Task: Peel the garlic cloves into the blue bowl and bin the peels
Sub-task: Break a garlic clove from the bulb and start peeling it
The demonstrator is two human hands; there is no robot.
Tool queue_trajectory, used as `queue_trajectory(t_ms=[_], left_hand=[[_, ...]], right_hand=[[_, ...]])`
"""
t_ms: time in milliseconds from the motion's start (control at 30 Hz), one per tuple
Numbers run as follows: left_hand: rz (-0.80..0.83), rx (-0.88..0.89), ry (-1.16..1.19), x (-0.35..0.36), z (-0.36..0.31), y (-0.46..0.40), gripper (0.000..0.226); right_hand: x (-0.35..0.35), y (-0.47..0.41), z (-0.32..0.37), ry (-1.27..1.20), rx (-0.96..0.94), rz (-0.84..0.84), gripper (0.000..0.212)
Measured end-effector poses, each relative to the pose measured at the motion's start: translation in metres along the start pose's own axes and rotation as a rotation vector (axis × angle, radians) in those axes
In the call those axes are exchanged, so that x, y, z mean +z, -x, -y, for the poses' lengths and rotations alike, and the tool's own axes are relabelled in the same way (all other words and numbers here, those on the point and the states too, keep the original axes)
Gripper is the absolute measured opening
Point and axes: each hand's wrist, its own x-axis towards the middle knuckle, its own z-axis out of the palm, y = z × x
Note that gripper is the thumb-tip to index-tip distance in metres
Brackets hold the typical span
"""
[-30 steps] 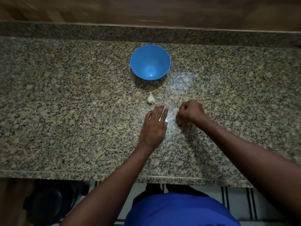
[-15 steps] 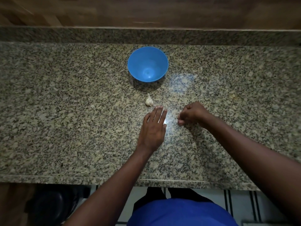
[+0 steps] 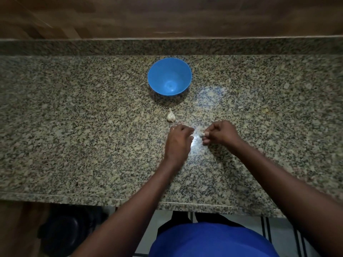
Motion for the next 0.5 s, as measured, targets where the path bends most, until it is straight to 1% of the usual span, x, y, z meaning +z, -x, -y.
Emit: queue_trajectory(t_ms=[67,100,200,300,367,433,500], left_hand=[[0.073,-0.197,0.350,-0.007,-0.020,-0.001,0.017],[0.096,-0.267,0.461,-0.008,-0.027,-0.001,0.013],[0.071,-0.356,0.585,-0.006,-0.041,0.003,0.009],[0.039,-0.386,0.632,-0.005,-0.043,0.004,0.006],[0.044,-0.363,0.617,-0.007,-0.044,0.004,0.005],[0.040,-0.323,0.567,-0.007,-0.047,0.004,0.005],[0.005,-0.260,0.450,-0.006,-0.054,0.006,0.005]], right_hand=[[-0.004,0.010,-0.004,-0.110,-0.033,0.048,0.009],[-0.006,0.016,-0.005,-0.144,-0.043,0.058,0.011],[-0.007,0.028,-0.005,-0.201,-0.075,0.025,0.015],[-0.008,0.038,-0.006,-0.267,-0.055,0.024,0.021],[-0.012,0.042,-0.006,-0.333,-0.026,0.058,0.024],[-0.015,0.043,-0.006,-0.359,0.007,0.050,0.021],[-0.015,0.044,-0.004,-0.354,0.025,-0.003,0.013]])
